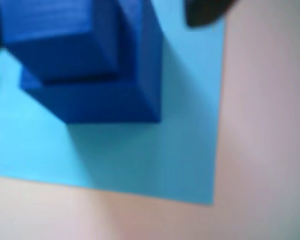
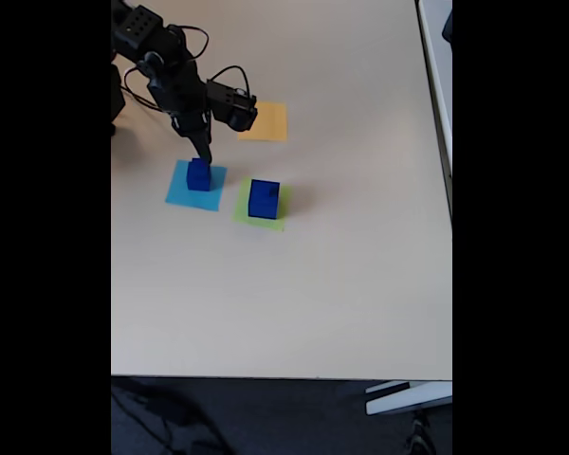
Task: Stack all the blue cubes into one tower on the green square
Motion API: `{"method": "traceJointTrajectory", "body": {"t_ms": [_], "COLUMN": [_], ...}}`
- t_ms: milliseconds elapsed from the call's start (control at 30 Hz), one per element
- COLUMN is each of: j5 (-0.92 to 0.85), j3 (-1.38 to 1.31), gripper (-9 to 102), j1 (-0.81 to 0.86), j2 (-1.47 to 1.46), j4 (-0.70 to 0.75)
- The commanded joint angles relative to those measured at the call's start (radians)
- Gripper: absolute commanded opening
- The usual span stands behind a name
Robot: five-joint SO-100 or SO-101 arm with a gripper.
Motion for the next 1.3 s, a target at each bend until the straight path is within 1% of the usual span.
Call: {"method": "traceJointTrajectory", "body": {"t_ms": [0,1067,1267], "j5": [-0.018,-0.055,-0.052], "j3": [-0.005,0.020,0.028], "gripper": [19,18,15], "j1": [0.015,0.091,0.097], "j2": [0.038,-0.035,-0.044], "j4": [-0.020,-0.044,-0.046]}}
